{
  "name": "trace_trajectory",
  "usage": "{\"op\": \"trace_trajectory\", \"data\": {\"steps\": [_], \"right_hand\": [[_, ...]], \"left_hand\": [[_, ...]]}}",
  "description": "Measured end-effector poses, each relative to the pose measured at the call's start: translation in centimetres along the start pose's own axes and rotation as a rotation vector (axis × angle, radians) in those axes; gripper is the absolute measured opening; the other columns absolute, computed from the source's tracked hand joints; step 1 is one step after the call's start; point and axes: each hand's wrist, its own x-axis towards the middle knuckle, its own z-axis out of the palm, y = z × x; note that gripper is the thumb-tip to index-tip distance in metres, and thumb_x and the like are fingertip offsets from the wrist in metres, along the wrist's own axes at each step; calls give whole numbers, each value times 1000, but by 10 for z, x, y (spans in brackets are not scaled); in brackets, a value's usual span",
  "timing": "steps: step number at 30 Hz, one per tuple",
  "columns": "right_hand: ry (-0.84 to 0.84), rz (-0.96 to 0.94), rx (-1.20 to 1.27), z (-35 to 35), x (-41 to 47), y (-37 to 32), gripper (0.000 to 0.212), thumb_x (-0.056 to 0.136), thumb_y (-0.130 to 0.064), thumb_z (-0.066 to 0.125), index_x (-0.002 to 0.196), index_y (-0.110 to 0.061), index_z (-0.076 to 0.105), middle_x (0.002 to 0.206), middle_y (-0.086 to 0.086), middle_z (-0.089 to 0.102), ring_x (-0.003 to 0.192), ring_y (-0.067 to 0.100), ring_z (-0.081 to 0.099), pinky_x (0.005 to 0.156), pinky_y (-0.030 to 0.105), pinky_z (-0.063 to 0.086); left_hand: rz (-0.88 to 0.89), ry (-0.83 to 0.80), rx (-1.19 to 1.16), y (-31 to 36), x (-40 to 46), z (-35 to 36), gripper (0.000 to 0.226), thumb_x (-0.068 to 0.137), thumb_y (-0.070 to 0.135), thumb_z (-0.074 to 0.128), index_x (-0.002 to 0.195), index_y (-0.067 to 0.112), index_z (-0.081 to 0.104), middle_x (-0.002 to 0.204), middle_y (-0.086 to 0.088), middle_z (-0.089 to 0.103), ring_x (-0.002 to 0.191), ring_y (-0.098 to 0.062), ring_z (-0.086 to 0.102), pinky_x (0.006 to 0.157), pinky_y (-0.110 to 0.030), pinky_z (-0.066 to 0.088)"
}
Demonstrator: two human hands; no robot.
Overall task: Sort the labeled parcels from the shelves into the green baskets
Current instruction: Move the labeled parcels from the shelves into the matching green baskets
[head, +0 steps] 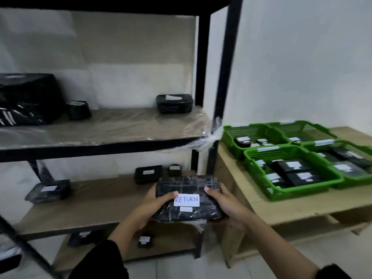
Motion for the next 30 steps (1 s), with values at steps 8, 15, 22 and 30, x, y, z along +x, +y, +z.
{"op": "trace_trajectory", "data": {"steps": [8, 15, 22, 30], "right_hand": [[244, -108, 18, -178, -90, 0, 63, 67, -28, 84, 116, -28, 44, 107, 5, 69, 86, 23, 70, 59, 34, 59], [451, -173, 79, -295, -120, 10, 77, 57, -27, 90, 121, -23, 47, 109, 4, 68, 89, 22, 71, 71, 41, 60], [528, -213, 119, -390, -91, 13, 67, 65, -28, 86, 118, -26, 45, 106, 1, 69, 87, 20, 71, 70, 37, 60], [542, -154, 12, -516, 7, -27, 69, 64, -37, 85, 120, -31, 44, 110, 2, 66, 89, 26, 69, 59, 38, 58]], "left_hand": [[65, -193, -106, 36, -5, 203, 62, 60, 25, 81, 116, 22, 55, 104, -11, 71, 95, -29, 68, 85, -46, 55], [119, -357, 25, 58, 20, 331, 61, 60, 34, 76, 114, 26, 51, 104, -7, 71, 89, -26, 69, 84, -43, 55], [103, -514, 61, 76, 87, 424, 61, 70, 30, 80, 121, 27, 48, 106, -5, 71, 94, -26, 69, 88, -47, 54], [30, -591, 101, 109, 216, 515, 79, 57, 44, 85, 124, 27, 47, 111, 0, 67, 98, -22, 67, 87, -44, 54]]}}
